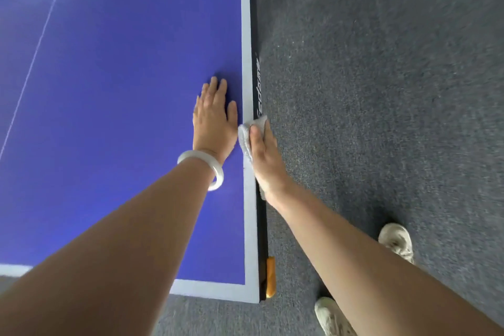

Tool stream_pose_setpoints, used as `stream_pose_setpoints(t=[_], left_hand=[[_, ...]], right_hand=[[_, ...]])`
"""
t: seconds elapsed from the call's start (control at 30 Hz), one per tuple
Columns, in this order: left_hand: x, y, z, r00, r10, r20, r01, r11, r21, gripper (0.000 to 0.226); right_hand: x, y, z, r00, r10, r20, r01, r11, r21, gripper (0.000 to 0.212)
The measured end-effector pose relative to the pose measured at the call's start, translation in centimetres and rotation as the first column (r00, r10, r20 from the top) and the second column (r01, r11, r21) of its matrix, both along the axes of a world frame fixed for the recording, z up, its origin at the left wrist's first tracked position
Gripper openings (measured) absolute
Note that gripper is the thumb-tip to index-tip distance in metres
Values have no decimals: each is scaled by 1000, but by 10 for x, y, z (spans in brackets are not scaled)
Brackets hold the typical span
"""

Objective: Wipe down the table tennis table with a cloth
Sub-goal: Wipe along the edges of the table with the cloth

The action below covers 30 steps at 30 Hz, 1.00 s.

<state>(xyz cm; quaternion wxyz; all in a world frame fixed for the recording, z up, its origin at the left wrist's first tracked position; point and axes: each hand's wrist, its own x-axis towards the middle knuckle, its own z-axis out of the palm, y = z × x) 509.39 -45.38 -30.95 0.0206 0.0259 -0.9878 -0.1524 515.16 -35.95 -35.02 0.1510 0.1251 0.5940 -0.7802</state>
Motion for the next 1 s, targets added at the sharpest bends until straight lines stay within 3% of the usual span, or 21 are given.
stream_pose_setpoints(t=[0.07, 0.23, 0.33, 0.43, 0.53, 0.73, 0.83, 0.93, 1.0], left_hand=[[18, -2, -3, 998, -66, -2, 66, 997, -50, 50], [18, -2, -6, 999, -36, -25, 34, 997, -64, 49], [18, 0, -6, 999, -37, -21, 36, 999, -33, 49], [6, -3, 0, 998, 1, -65, -2, 1000, -20, 41], [-28, -6, 7, 985, -60, -160, 49, 996, -71, 33], [-123, 4, -3, 990, -136, 37, 141, 967, -211, 49], [-135, -4, -7, 987, -162, 3, 162, 980, -117, 48], [-132, -7, -5, 986, -162, -39, 162, 987, -7, 51], [-131, -6, -4, 987, -159, -19, 159, 987, 12, 52]], right_hand=[[38, -4, -1, 998, -16, -62, 15, 1000, -21, 58], [182, 8, -1, 964, 44, -263, -52, 998, -22, 62], [192, 12, -5, 966, 68, -250, -75, 997, -18, 63], [166, 5, -7, 976, 61, -210, -49, 997, 58, 65], [132, 1, -12, 984, 35, -174, -21, 996, 85, 66], [47, 2, -12, 982, 71, -177, -53, 993, 104, 59], [-10, 3, -9, 991, 49, -125, -44, 998, 39, 62], [-80, 6, 2, 995, 5, -98, -10, 998, -54, 26], [-132, 7, 6, 997, -39, -70, 30, 992, -122, 28]])
